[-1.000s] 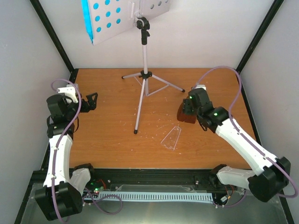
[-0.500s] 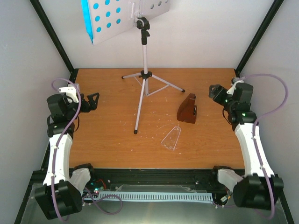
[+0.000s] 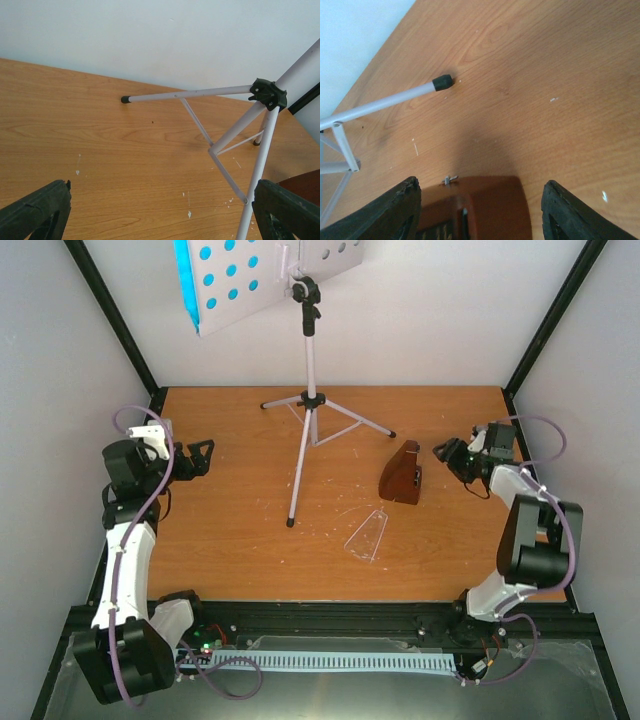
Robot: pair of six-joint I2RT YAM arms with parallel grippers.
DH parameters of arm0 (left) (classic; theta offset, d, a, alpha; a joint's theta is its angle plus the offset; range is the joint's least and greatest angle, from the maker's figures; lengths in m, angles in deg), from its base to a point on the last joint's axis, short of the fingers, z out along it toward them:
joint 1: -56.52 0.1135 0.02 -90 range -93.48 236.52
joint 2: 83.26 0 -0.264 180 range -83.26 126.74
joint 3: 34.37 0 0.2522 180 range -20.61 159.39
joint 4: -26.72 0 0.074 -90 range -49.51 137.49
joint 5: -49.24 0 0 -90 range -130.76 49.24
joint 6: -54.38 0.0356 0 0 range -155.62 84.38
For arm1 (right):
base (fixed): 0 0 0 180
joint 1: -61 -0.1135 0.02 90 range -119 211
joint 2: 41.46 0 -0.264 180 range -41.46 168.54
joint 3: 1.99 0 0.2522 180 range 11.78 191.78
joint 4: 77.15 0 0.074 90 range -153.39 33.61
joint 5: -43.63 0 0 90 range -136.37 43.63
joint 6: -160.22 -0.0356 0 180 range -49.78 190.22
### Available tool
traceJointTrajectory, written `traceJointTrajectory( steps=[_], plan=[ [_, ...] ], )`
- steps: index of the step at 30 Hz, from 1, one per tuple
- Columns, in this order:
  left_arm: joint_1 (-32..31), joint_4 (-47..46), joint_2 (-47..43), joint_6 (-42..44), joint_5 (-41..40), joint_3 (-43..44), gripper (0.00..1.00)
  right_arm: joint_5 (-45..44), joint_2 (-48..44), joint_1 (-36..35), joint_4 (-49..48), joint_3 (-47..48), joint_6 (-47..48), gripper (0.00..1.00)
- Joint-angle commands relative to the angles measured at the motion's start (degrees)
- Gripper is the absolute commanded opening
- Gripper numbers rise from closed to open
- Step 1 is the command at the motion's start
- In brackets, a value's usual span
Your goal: Pack up the instrument practice props
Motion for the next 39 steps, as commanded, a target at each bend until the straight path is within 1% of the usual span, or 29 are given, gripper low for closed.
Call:
traceJointTrajectory(
  steps=[1,3,7,12,19,24,30,34,35,39],
  plan=[
    [-0.2,-1.3,0.5,-0.4,0.7,0.4,1.00,7.4,6.9,0.1,-2.0,5.0,0.9,0.54],
    [-0.1,-1.3,0.7,-0.2,0.4,0.5,0.99,8.3,8.8,-0.4,-1.4,5.5,2.2,0.53],
    [-0.2,-1.1,1.0,-0.1,0.4,0.6,1.00,6.1,10.1,-2.0,1.6,5.8,5.4,0.52],
    [-0.2,-1.2,1.2,-0.1,0.4,0.4,0.99,7.0,9.4,-4.1,0.5,1.6,5.7,0.50],
    [-0.2,-1.4,2.4,-0.5,1.2,0.6,1.00,6.8,3.9,-10.5,-3.7,-7.7,2.3,0.49],
    [-0.2,-1.5,2.3,-0.6,1.1,0.5,1.00,3.6,-2.0,-16.5,-5.7,-13.2,-1.0,0.49],
    [-0.2,-1.5,2.6,-0.5,1.0,0.6,0.99,1.1,-8.3,-21.7,-8.0,-18.3,-4.7,0.49],
    [-0.2,-1.5,2.6,-0.1,0.0,1.1,0.99,1.0,-9.1,-24.5,-9.5,-20.0,-5.5,0.49],
    [-0.2,-1.5,2.6,-0.1,-0.2,1.2,0.99,1.0,-9.0,-26.1,-9.8,-20.2,-5.6,0.49],
    [-0.2,-3.3,3.6,-0.6,1.4,1.4,1.00,-0.9,-9.3,-30.6,-10.3,-21.9,-5.8,0.49]
  ],
)
